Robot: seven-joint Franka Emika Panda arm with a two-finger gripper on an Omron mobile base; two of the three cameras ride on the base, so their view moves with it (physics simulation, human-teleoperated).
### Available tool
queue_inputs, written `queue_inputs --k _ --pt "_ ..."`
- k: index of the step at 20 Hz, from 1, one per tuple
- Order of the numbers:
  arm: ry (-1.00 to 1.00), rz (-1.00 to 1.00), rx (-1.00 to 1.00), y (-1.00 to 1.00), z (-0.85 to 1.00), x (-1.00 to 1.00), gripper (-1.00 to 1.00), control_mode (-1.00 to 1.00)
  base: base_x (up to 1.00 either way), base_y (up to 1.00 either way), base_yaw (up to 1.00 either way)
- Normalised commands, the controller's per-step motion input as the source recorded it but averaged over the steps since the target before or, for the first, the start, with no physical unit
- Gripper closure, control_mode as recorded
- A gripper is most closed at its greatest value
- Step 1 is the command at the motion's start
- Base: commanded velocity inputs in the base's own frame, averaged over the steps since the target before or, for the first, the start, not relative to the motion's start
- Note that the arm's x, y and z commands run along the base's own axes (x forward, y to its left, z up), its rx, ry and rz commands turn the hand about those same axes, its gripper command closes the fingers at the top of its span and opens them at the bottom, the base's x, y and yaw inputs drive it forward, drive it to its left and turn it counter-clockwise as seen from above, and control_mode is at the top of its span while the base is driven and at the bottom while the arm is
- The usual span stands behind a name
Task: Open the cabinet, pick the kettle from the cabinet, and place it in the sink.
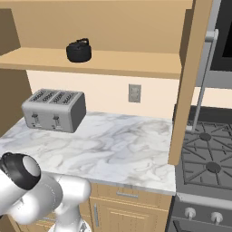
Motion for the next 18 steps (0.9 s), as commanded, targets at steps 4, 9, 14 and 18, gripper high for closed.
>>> queue_inputs --k 4,9,14,18 --pt "0.00 -0.12 0.00 -0.06 0.00 0.11 -1.00 -1.00 0.00 0.00 0.00" --pt "-0.01 -0.09 0.00 -0.40 0.01 0.02 -1.00 -1.00 0.00 0.00 0.00" --pt "-0.06 -0.05 0.00 -0.57 0.07 0.00 -1.00 -1.00 0.00 0.00 0.00" --pt "-0.07 -0.03 0.00 -0.64 0.09 0.00 -1.00 -1.00 0.00 0.00 0.00"
